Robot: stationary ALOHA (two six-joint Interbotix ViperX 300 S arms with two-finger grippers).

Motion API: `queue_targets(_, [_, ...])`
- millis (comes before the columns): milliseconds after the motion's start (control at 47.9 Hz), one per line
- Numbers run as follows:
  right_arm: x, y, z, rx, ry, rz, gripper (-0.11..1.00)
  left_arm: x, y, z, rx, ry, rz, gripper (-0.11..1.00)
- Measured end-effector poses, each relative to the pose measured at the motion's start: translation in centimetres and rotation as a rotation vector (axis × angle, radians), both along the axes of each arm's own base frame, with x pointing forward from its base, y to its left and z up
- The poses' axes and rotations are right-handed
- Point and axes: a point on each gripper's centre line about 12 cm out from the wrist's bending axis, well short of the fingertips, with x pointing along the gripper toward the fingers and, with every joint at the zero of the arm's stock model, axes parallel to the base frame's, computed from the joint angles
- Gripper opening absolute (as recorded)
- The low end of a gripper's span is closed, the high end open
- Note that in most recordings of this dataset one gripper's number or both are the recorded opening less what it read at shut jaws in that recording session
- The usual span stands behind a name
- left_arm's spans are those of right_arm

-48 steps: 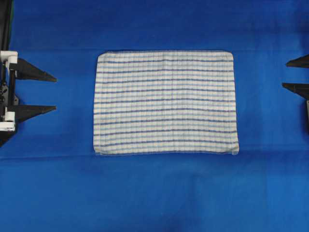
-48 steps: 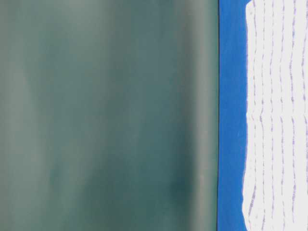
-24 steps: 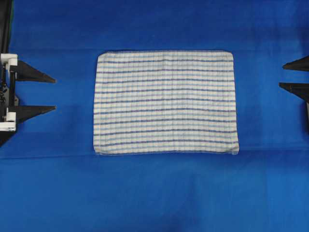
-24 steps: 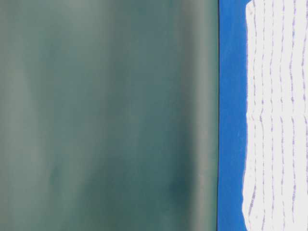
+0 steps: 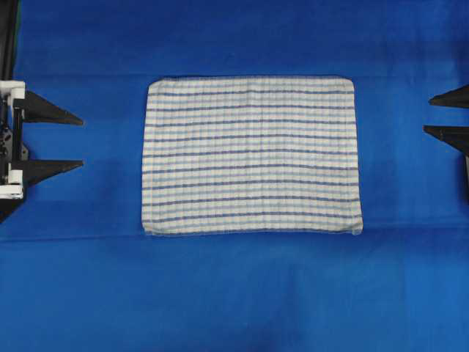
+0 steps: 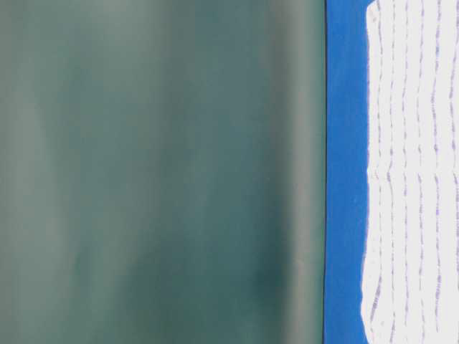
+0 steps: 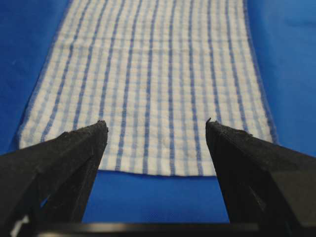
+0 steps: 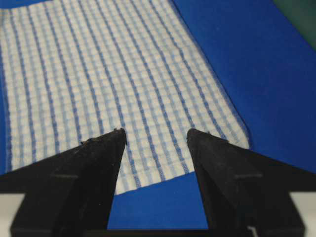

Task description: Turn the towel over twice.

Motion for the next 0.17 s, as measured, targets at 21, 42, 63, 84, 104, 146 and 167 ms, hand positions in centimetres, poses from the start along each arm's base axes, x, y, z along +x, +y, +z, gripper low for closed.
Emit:
queue_targets(21, [0.00, -0.03, 0.01, -0.002, 0.000, -0.001, 0.59, 0.00, 0.00, 0.00, 0.000, 0.000, 0.000, 0.76])
queue_targets(42, [0.00, -0.01, 0.01, -0.002, 0.000, 0.000, 0.59, 0.00, 0.02, 0.00, 0.001, 0.000, 0.001, 0.76])
queue_targets(63, [0.00, -0.01, 0.01, -0.002, 0.000, 0.000, 0.59, 0.00, 0.00, 0.00, 0.000, 0.000, 0.000, 0.76])
queue_targets(84, [0.00, -0.03, 0.01, -0.002, 0.000, -0.001, 0.59, 0.00, 0.00, 0.00, 0.000, 0.000, 0.000, 0.76])
queue_targets(104, [0.00, -0.01, 0.02, -0.001, -0.001, 0.000, 0.59, 0.00, 0.00, 0.00, 0.000, 0.000, 0.000, 0.76])
queue_targets(146, [0.00, -0.01, 0.01, 0.000, -0.001, 0.000, 0.59, 0.00, 0.00, 0.00, 0.000, 0.000, 0.000, 0.76])
queue_targets(167, [0.00, -0.01, 0.01, -0.002, 0.000, 0.000, 0.59, 0.00, 0.00, 0.00, 0.000, 0.000, 0.000, 0.76])
